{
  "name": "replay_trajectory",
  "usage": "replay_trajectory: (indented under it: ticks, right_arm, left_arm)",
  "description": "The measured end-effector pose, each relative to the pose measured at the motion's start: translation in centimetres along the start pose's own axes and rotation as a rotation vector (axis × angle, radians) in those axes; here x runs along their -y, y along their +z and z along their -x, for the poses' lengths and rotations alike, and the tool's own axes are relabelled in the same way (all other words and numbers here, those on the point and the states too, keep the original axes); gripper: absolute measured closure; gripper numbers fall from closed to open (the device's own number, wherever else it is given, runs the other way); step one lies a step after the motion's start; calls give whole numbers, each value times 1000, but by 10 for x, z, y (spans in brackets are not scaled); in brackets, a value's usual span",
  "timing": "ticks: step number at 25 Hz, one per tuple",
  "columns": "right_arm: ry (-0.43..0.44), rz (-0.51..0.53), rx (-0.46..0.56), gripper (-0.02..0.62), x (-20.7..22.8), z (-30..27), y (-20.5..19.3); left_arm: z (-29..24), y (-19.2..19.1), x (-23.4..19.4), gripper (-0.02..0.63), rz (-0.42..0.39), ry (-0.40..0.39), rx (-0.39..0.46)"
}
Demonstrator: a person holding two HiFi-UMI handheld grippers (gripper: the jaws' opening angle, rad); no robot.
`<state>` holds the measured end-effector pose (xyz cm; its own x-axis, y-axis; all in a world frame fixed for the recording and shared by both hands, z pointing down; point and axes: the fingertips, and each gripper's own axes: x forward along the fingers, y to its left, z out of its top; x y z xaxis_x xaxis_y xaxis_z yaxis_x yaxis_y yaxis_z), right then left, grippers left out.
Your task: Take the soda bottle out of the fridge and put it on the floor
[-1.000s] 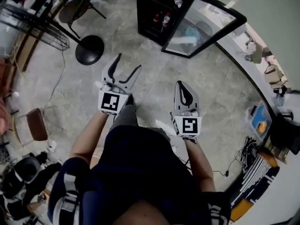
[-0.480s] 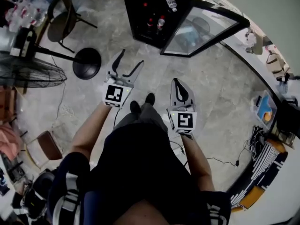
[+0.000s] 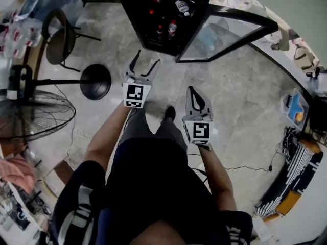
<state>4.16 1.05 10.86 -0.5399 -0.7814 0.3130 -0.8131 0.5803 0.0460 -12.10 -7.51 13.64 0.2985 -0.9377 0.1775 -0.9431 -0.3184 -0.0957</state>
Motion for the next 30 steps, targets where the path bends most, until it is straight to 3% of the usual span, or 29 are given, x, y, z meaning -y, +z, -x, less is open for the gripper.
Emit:
replay_trajectory:
  ticks: [6, 10, 18, 30]
  right_arm:
    - [-150, -25, 4, 577, -5, -57, -5]
    - [-207, -47, 14, 577, -4, -81, -25]
    - [-164, -59, 2, 577, -1, -119, -83]
    - [-172, -84, 6, 577, 8, -184, -169]
  left_arm:
    - [-57, -52, -39, 285, 7, -62, -22]
    - [-80, -78, -40, 285, 11, -95, -14]
    - [-121, -133, -35, 285, -7, -108, -11]
    - [-181, -260, -35, 285, 8, -131, -59]
